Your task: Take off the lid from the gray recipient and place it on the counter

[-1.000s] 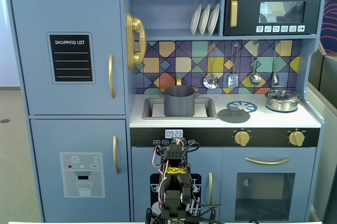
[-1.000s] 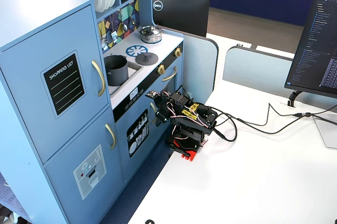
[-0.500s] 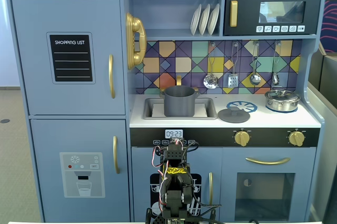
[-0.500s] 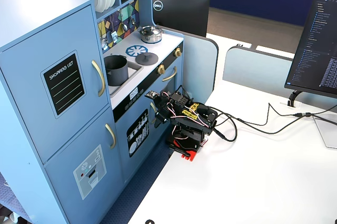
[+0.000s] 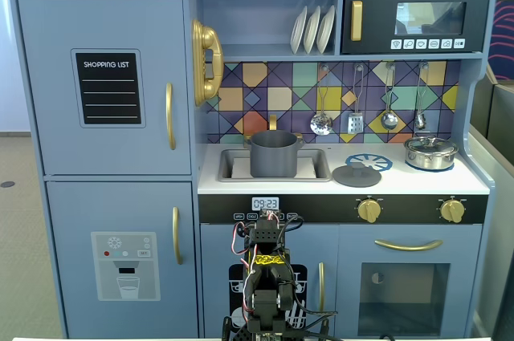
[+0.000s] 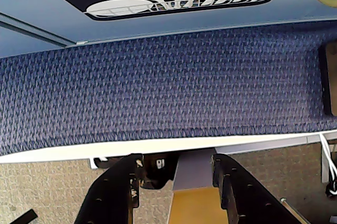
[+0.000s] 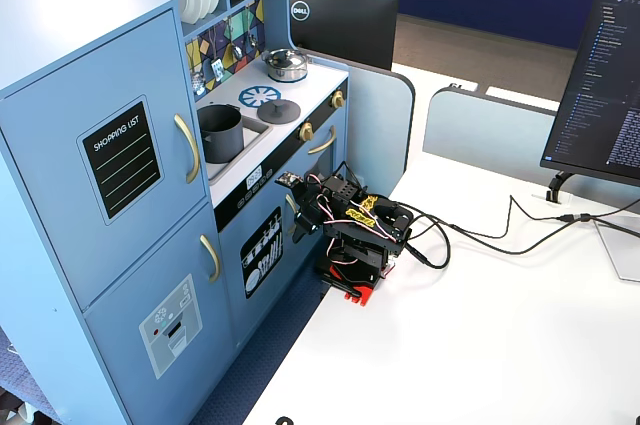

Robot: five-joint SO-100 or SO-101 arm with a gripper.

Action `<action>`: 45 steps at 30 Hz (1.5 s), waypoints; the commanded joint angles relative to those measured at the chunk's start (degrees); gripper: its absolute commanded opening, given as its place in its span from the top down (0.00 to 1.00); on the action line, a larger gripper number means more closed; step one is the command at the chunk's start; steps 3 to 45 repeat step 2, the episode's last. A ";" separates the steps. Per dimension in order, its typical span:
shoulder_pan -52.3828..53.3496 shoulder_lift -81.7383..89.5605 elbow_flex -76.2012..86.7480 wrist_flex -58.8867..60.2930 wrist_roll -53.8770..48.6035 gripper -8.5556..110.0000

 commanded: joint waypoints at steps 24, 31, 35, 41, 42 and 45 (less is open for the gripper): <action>-0.09 -0.35 0.00 9.93 1.32 0.86; -0.09 -0.35 0.00 9.93 1.32 0.86; -0.09 -0.35 0.00 9.93 1.32 0.86; -0.09 -0.35 0.00 9.93 1.32 0.86; -0.09 -0.35 0.00 9.93 1.32 0.86; -0.09 -0.35 0.00 9.93 1.32 0.86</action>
